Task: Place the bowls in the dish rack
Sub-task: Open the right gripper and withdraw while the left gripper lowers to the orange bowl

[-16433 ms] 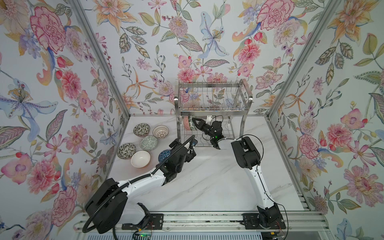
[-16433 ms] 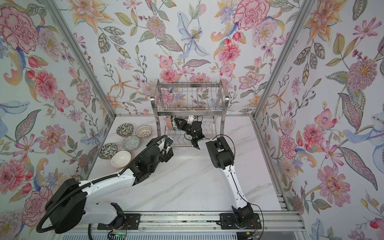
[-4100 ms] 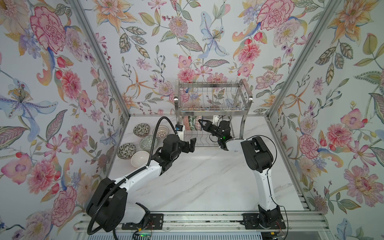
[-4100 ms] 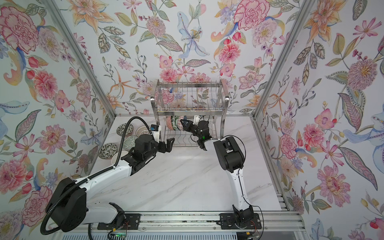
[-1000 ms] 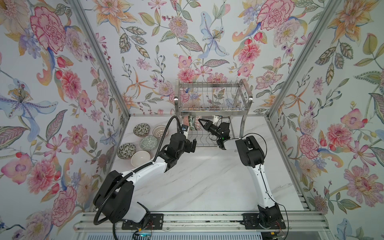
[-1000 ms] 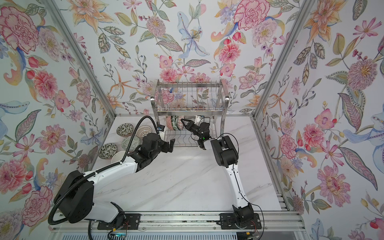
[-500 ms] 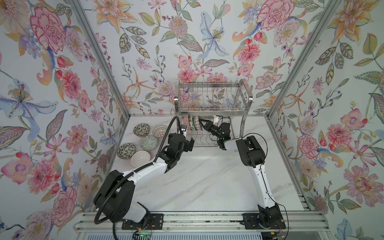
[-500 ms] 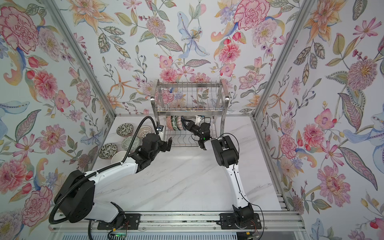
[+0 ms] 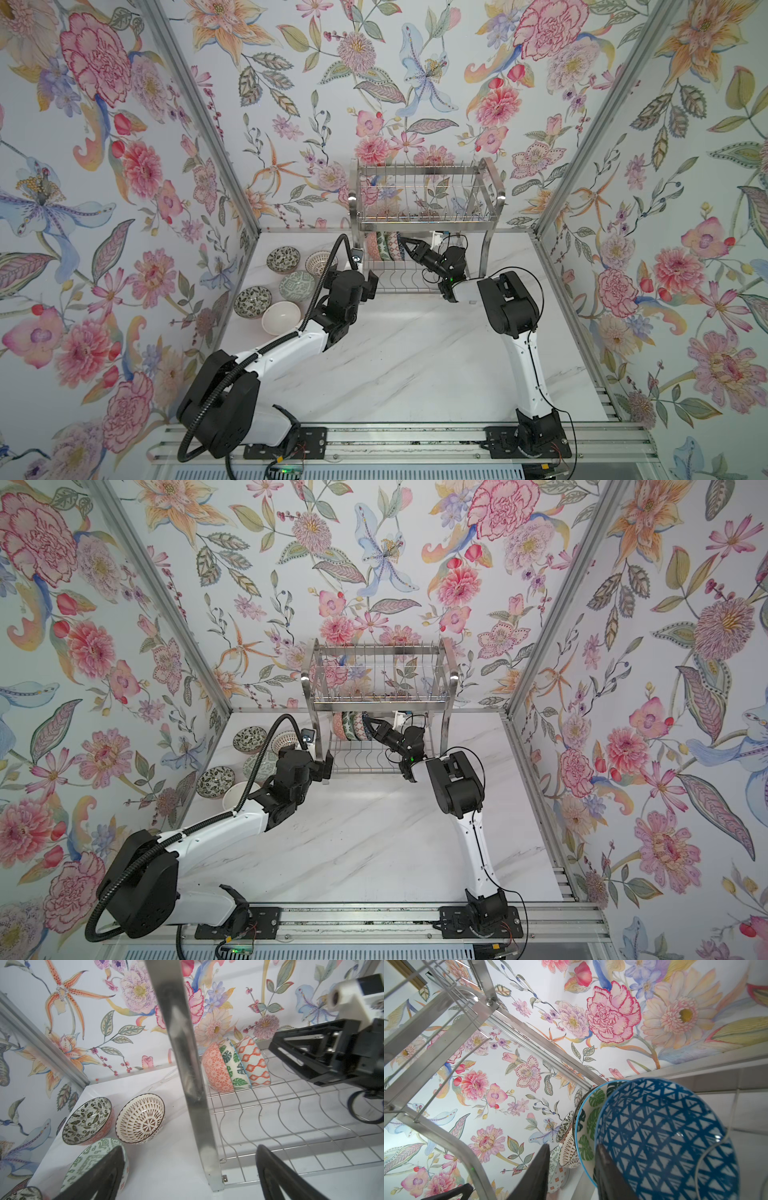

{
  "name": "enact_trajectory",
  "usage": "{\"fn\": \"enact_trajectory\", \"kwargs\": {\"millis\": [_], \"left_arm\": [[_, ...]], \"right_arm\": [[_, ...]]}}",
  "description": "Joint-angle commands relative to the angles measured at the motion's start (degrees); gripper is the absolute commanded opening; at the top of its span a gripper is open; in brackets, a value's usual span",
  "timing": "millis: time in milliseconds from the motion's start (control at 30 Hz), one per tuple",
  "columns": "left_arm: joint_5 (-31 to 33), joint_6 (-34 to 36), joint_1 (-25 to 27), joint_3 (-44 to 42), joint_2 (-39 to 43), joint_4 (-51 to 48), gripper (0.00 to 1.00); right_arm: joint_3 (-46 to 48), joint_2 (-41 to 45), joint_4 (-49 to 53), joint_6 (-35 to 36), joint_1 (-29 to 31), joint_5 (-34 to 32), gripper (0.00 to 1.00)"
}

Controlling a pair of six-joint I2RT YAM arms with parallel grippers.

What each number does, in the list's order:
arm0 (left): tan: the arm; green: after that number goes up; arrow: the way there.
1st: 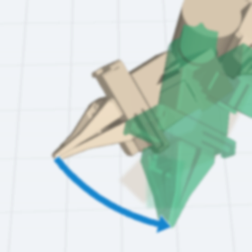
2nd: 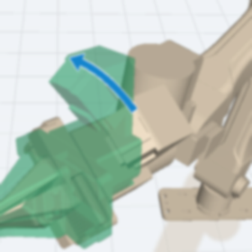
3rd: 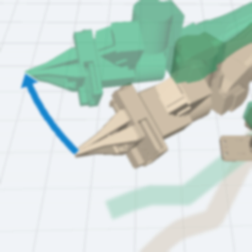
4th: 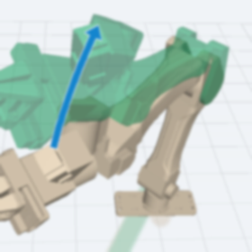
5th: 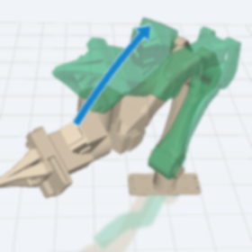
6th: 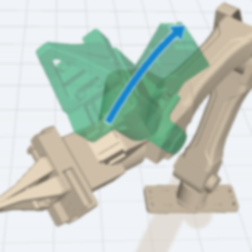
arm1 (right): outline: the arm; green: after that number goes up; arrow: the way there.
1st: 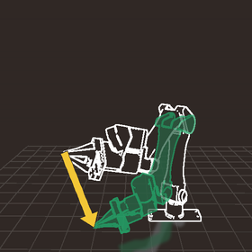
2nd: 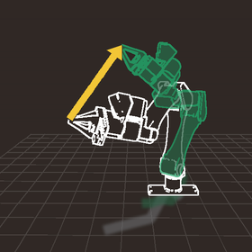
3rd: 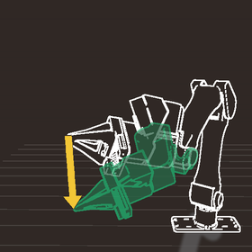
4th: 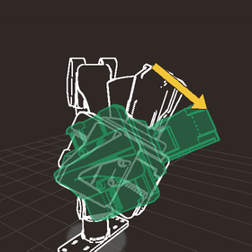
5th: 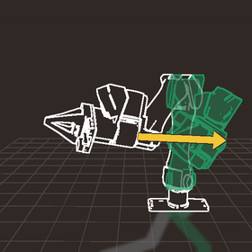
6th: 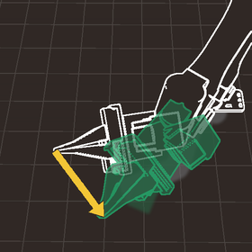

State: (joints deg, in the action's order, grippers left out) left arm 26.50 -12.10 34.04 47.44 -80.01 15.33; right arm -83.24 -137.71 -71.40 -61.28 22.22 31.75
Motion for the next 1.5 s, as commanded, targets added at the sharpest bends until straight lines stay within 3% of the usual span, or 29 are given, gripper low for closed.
{"fn": "enact_trajectory", "kwargs": {"millis": [0,200,333,567,633,867,967,1100,1167,1333,1400,1467], "left_arm": [[3.3,-3.5,-1.9,1.8,0.5,-4.9,0.99],[3.5,-3.5,-3.1,6.8,-2.1,-15.2,0.99],[5.1,-6.4,-3.5,9.3,-3.8,-21.7,0.99],[9.4,-13.6,-4.7,6.1,1.3,-28.0,0.99],[8.5,-14.2,-6.1,5.3,3.2,-30.2,0.99],[1.4,-17.7,-13.6,2.2,5.9,-35.8,0.99],[-0.6,-18.3,-16.3,-0.4,6.9,-35.0,0.99],[-4.3,-20.4,-20.1,-3.3,6.9,-33.4,0.99],[-5.2,-22.2,-21.7,-4.8,6.4,-32.2,0.88],[-7.1,-23.4,-25.2,-6.4,4.3,-28.1,0.82],[-8.5,-22.7,-26.8,-6.6,3.1,-26.0,0.73],[-10.7,-22.3,-28.3,-6.6,1.2,-24.4,0.73]], "right_arm": [[3.1,3.8,-3.7,1.0,0.8,0.8,0.4],[9.2,7.3,-5.0,2.1,2.1,0.5,0.43],[12.6,9.9,-4.6,3.6,3.2,0.6,0.5],[20.7,16.5,-2.4,7.8,5.1,1.3,0.84],[23.0,18.9,-1.4,8.5,5.2,1.3,0.99],[30.3,28.4,9.5,16.8,8.7,-1.3,0.99],[30.9,33.8,21.6,26.4,12.3,-4.7,0.99],[30.5,40.3,38.3,40.1,19.3,-14.3,0.99],[30.5,42.1,42.4,43.8,21.7,-18.2,0.99],[30.7,44.2,48.1,47.9,25.8,-22.6,0.99],[30.8,44.3,49.2,48.3,26.9,-23.0,0.99],[31.2,44.5,49.2,48.2,27.8,-23.4,0.99]]}}
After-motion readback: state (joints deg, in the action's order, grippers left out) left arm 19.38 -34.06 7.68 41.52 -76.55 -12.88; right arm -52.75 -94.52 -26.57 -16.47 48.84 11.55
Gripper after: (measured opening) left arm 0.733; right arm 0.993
